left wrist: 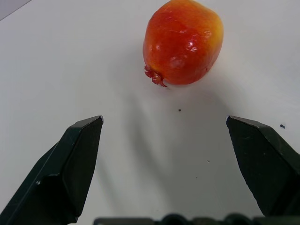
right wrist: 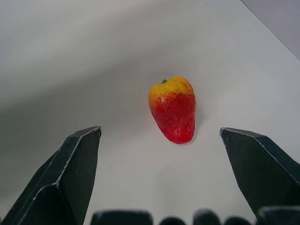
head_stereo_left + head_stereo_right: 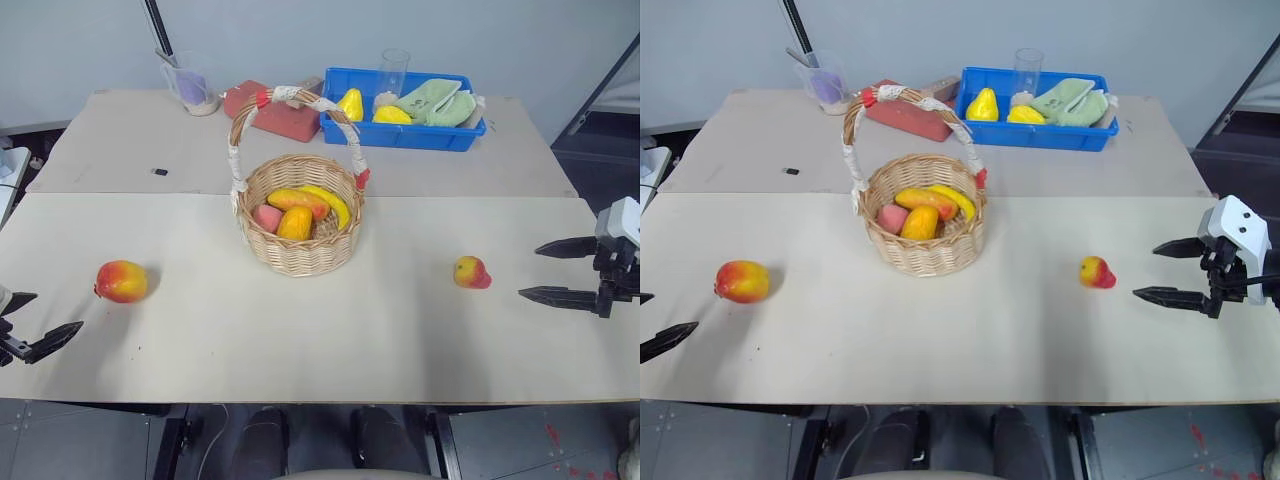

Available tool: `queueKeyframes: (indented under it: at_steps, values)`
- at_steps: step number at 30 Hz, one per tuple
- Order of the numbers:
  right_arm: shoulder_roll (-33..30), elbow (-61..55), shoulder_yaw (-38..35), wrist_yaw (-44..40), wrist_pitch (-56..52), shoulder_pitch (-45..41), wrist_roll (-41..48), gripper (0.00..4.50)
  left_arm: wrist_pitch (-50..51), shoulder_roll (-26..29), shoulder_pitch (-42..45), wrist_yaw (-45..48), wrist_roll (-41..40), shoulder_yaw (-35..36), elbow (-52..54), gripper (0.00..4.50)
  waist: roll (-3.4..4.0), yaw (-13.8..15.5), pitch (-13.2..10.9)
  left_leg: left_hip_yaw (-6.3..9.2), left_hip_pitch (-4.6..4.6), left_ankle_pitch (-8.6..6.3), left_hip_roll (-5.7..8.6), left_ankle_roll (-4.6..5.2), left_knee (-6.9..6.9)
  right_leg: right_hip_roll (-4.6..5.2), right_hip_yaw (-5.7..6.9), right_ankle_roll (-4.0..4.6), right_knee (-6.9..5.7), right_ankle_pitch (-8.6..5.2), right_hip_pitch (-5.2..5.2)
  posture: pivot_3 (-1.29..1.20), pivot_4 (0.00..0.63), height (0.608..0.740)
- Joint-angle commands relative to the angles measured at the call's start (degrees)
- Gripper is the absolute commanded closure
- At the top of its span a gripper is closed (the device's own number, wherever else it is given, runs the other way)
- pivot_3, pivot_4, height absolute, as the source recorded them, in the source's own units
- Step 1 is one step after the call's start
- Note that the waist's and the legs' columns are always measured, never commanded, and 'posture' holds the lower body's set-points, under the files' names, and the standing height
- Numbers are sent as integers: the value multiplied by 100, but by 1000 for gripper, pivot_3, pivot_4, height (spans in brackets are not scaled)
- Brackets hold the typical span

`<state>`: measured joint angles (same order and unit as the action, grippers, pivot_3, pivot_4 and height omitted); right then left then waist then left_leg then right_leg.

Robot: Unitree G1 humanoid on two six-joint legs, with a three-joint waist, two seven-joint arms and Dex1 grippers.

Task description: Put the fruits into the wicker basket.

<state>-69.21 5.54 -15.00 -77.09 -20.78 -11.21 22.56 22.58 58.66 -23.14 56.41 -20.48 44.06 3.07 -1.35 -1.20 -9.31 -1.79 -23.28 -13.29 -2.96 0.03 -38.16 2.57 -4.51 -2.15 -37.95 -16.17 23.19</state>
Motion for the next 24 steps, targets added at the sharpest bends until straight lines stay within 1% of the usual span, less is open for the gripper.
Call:
queueKeyframes:
  at_steps: [1, 6, 11, 16, 20, 24]
  values:
    - [-157, -163, -141, -8, -85, -105, 35, 14, 46, 19, 72, 64, -63, 171, 158, 0, 0, 0, 0, 0, 0, 0, 0, 0, 0, 0, 0, 0, 0, 0, 0, 0, 150, 740]
    - [-149, -158, -214, -57, -59, -51, 30, 14, 43, 27, 83, 283, -63, 182, 234, 0, 0, 2, 0, 0, 0, 0, 0, 0, 0, 0, 0, 0, 0, 0, 0, 0, 150, 740]
    - [-117, -72, -218, -65, 30, -32, -3, 14, -187, 5, 72, 314, 115, 166, 221, 0, 0, 1, 0, -1, 0, 0, 0, 0, 0, 0, 0, 0, 0, 0, 0, 0, 150, 740]
    - [1, -32, -149, -20, 205, -99, -25, 14, 197, -149, 379, 299, -341, 237, 352, 0, 0, 4, 0, -1, 0, 0, 0, 0, 0, 0, -1, 0, -1, 0, 0, 0, 150, 740]
    - [154, -637, -119, -6, -111, -285, 347, 14, 576, -396, 629, 118, -630, 36, 601, 0, 0, -10, 0, -1, 0, 0, 0, 0, 0, -1, -3, 0, -3, 0, 1, 0, 150, 740]
    - [260, -1746, -62, 11, -977, -695, 1236, 14, 798, -632, 1121, -282, -701, -296, 492, 0, 3, -23, -1, 0, 2, 0, -1, 0, 0, -4, -10, 0, -11, 0, 4, 0, 150, 740]
